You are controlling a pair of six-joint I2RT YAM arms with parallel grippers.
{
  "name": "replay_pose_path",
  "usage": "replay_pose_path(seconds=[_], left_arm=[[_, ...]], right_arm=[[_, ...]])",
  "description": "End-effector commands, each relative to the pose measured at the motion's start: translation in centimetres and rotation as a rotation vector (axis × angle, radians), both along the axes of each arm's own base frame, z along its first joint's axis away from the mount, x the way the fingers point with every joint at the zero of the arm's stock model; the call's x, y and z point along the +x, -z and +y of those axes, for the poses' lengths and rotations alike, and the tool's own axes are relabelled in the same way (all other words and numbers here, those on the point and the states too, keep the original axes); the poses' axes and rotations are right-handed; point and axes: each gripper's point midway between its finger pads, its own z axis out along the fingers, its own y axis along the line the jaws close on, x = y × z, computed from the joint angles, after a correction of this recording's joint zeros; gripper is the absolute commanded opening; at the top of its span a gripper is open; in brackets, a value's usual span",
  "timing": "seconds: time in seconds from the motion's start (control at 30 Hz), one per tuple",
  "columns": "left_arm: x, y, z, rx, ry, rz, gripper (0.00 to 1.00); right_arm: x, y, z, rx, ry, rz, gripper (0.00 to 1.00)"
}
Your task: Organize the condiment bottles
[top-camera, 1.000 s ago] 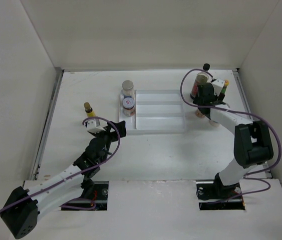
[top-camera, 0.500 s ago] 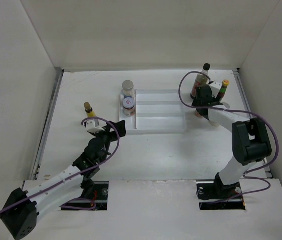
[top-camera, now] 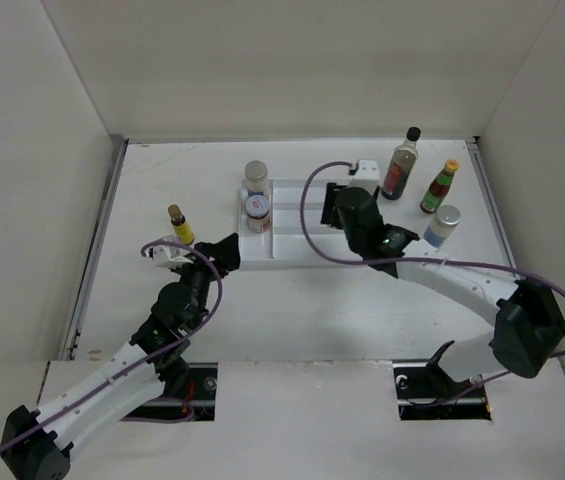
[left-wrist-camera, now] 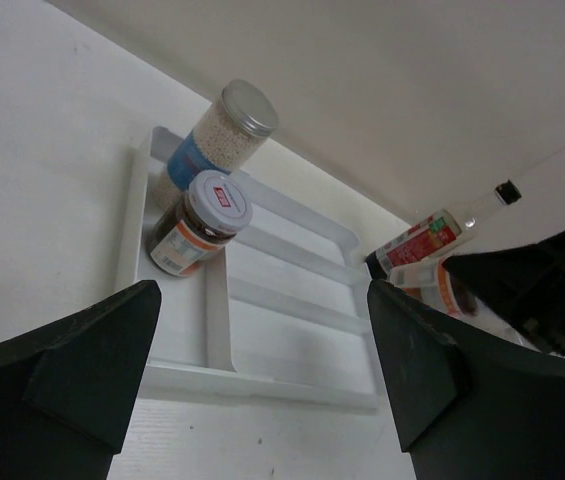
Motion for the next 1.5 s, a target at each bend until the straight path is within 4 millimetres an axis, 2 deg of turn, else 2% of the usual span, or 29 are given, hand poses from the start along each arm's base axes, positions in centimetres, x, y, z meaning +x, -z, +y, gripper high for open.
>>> replay_pose_path(seconds=[0.0,0.13,0.23,0.37,0.5,0.8,0.87,0.93,1.03,1.13,1.23,1.33,1.4,1.43,1.47], left_arm=[[0.4,-2.8,2.1,-0.032,-0.099,-0.026,0.85],[0.5,-4.0,4.3,-0.049,-0.191,-0.018,0.86],[0.9,-3.6,5.5,-0.042,-0.253,0.016,0.86],[1.2,-2.3,6.2,-0.044,-0.288,0.065,0.86],[1.4,-2.0,6.9,-0.049,-0.307,0.070,0.86],[1.8,-1.2,6.6,-0.042,-0.296,0.088,0.87],[1.9,-1.3,6.8,-0.038,-0.304,0.094,0.87],[2.0,-1.4,6.9,-0.033,-0.311,0.099,0.86],[2.0,-1.4,6.9,-0.025,-0.311,0.111,0.86],[2.3,-2.0,6.9,-0.021,-0.321,0.116,0.86],[2.6,-2.2,7.1,-0.016,-0.340,0.120,0.86],[3.4,-2.6,6.9,-0.004,-0.345,0.130,0.86],[3.8,-3.1,6.8,0.013,-0.353,0.133,0.85],[4.1,-3.3,6.9,0.024,-0.362,0.135,0.84],[4.5,-3.5,7.2,0.043,-0.379,0.141,0.83]], right_arm=[[-0.7,-5.3,8.1,0.144,-0.163,-0.129,0.50],[-2.6,-6.0,16.6,0.203,-0.358,-0.135,0.51],[-2.8,-5.3,21.3,0.205,-0.444,-0.124,0.51],[-1.6,-3.1,24.3,0.177,-0.469,-0.100,0.51],[-0.7,-1.0,25.4,0.136,-0.472,-0.086,0.51],[-0.1,3.4,25.2,0.029,-0.444,-0.050,0.54],[-0.2,4.4,25.3,0.017,-0.448,-0.035,0.61],[-0.4,4.9,25.3,0.021,-0.448,-0.025,0.75],[-1.0,3.7,24.9,0.063,-0.445,-0.041,0.86],[-1.7,1.0,24.4,0.113,-0.464,-0.075,0.93],[-3.0,-1.7,22.4,0.145,-0.467,-0.112,0.98],[-4.7,-3.6,19.0,0.172,-0.461,-0.143,0.97],[-5.3,-4.5,15.9,0.197,-0.434,-0.169,0.89],[-5.6,-4.9,14.2,0.212,-0.418,-0.185,0.74],[-6.0,-5.3,12.5,0.225,-0.405,-0.202,0.52]])
